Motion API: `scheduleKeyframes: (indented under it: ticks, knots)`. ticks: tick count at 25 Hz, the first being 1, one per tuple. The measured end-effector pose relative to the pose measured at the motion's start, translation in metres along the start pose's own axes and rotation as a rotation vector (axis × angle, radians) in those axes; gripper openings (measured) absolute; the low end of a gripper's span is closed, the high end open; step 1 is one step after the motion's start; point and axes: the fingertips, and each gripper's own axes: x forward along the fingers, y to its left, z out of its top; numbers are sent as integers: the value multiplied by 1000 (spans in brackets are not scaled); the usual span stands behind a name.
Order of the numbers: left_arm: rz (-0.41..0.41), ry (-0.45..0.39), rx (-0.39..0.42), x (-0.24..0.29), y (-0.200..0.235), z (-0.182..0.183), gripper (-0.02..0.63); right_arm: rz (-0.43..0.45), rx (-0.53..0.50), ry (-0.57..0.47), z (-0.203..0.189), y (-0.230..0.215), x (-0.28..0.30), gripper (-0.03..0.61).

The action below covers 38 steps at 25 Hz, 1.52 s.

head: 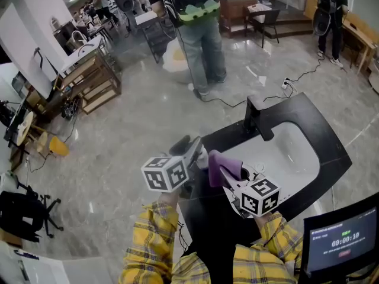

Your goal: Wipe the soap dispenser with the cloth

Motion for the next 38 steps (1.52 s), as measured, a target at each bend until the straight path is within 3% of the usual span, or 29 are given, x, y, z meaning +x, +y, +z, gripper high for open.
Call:
scheduleKeyframes:
  ticks: [5,11,15,38]
  knots:
    - [-18,6,38,4,-2,2,139,-4,10,-47,17,-6,11,41]
    - [-43,2,90,8,-10,2,78,-3,14,-79,31,-9,31,41]
    - [-65,-17,59,5,-8,3,77,8,32,-83,32,-9,43,41]
    - [-62,-59,49,2,-7,3,75,-27,25,65,-25,-40,76,41]
